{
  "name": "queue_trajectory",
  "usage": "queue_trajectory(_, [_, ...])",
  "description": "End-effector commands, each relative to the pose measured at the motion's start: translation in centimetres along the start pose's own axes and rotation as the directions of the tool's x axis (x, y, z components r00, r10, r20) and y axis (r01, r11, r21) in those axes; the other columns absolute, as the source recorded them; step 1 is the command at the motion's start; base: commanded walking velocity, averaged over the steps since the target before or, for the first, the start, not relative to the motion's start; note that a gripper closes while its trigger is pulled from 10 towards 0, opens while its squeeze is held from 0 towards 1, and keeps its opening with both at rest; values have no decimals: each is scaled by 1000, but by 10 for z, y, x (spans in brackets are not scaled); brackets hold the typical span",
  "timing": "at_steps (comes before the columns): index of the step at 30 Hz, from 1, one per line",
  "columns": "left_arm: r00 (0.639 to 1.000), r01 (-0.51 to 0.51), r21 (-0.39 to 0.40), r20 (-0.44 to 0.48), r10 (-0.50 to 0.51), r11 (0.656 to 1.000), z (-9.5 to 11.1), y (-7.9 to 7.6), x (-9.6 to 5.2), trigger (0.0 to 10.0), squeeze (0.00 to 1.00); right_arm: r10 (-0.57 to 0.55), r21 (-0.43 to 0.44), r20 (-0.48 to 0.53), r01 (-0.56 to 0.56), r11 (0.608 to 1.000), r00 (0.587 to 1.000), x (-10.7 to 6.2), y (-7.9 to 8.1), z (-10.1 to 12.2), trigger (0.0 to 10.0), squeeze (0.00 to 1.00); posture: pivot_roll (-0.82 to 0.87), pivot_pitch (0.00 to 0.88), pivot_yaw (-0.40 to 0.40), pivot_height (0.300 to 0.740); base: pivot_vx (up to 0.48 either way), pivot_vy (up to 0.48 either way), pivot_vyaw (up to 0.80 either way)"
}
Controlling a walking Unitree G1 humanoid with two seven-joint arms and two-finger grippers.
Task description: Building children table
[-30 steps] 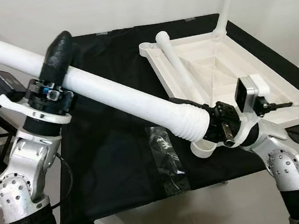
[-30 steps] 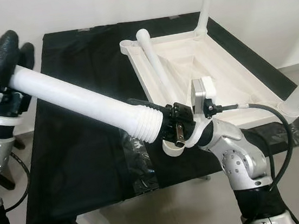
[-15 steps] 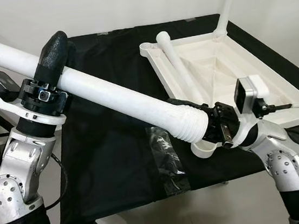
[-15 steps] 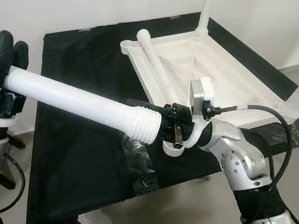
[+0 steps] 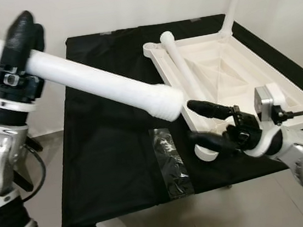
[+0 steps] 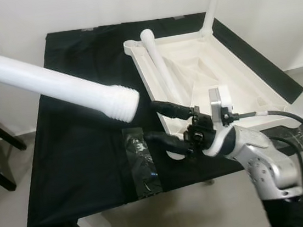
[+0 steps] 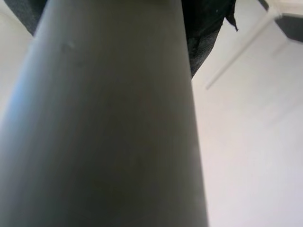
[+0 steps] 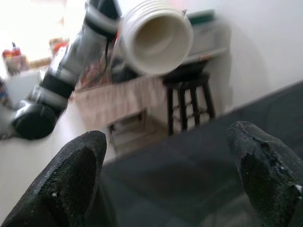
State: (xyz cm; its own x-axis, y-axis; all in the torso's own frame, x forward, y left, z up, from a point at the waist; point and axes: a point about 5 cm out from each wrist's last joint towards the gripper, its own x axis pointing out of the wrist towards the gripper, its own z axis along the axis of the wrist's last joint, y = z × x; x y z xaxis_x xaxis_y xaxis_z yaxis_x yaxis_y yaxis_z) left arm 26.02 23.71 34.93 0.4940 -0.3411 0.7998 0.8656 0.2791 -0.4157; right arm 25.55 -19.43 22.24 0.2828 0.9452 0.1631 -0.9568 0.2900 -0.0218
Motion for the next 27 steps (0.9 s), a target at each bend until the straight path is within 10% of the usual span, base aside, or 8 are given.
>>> queue_trajectory(1, [994,30,120,-104,-17,992,1,-5,7,0,0,23,-29,-46,-25,999,999,-6,5,6,10000,1000,61,149,-52,740,0,0,0])
queue_trajectory(3, [994,30,120,-104,-17,992,1,-5,7,0,0,23,-29,-46,-25,999,999,-6,5,6,10000,1000,61,149,-52,740,0,0,0])
queue_trajectory(7, [758,352,411,-652,2,841,-65,-7,22,0,0,176,-102,-75,-183,978,982,23,3,27,10000,1000,65,144,-63,740,0,0,0])
queue_trajectory(11, [561,594,299,-819,-118,747,-107,-15,31,0,0,299,-102,-126,-312,945,946,48,-3,24,10000,1000,66,143,-72,740,0,0,0])
queue_trajectory(14, [530,625,265,-834,-150,735,-114,-17,34,0,0,320,-96,-137,-334,938,937,53,-4,22,10000,1000,66,143,-72,740,0,0,0])
queue_trajectory(15, [509,653,234,-840,-188,720,-119,-21,37,0,0,336,-95,-153,-352,931,929,58,-5,20,10000,243,67,143,-73,740,0,0,0])
queue_trajectory(16, [489,676,185,-837,-246,713,-124,-27,41,0,0,358,-87,-173,-376,923,918,63,-6,14,10000,0,70,144,-76,740,0,0,0])
queue_trajectory(27, [269,798,-96,-827,-494,595,-129,-55,48,0,0,441,-43,-241,-463,885,865,81,-9,1,10000,0,83,147,-78,740,0,0,0])
